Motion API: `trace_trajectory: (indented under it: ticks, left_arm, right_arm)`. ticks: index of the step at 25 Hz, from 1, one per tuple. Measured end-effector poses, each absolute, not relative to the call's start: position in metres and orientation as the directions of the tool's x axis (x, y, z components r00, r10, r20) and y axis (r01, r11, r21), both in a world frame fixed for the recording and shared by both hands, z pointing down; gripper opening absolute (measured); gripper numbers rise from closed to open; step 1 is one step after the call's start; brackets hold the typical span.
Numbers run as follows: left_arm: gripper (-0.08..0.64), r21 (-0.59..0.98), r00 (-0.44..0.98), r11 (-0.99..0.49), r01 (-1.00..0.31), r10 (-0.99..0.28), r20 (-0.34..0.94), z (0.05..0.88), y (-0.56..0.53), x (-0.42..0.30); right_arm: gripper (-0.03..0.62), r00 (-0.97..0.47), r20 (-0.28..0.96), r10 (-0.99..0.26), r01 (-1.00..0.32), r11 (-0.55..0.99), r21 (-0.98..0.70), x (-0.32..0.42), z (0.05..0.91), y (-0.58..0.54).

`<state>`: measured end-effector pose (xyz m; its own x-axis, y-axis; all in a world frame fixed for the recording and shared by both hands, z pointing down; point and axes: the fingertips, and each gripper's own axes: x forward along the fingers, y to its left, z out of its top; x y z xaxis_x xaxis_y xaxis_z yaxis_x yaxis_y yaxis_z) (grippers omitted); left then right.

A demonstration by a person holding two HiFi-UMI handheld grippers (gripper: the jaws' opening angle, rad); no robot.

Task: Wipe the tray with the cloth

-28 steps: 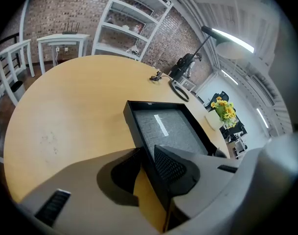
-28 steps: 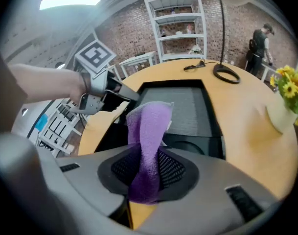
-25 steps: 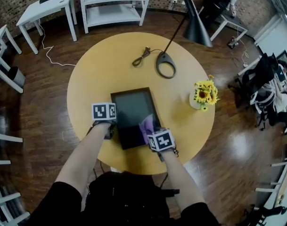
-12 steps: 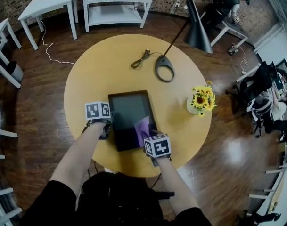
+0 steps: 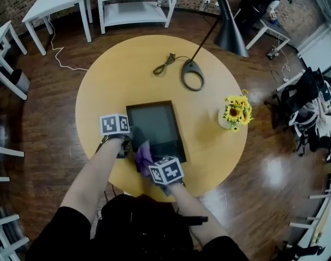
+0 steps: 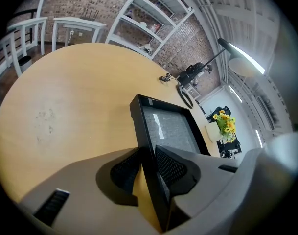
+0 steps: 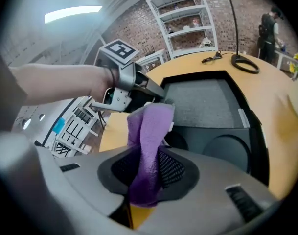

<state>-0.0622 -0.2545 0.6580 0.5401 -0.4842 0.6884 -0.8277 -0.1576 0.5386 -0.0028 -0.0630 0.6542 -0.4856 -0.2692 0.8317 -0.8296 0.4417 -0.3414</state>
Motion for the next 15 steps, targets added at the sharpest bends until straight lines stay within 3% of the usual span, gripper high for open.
trace_trajectory:
  ticks: [6,15]
  left_arm:
    - [0.098,0.515,0.52,-0.16,-0.842,-0.493,0.697,0.657,-0.255,-0.061]
    - [0.107,0.475,0.501,-0.187,-0.86,-0.488,0.714,0.658,-0.25,-0.058]
  right_arm:
    - [0.095,-0.457,0.845,-0.277,-0.849,0.418,-0.322,0.05,0.649,-0.07]
    - [0.095,-0.268,0.907,-0.326,-0.886,0.453,-0.099,0.129,0.652,-0.071]
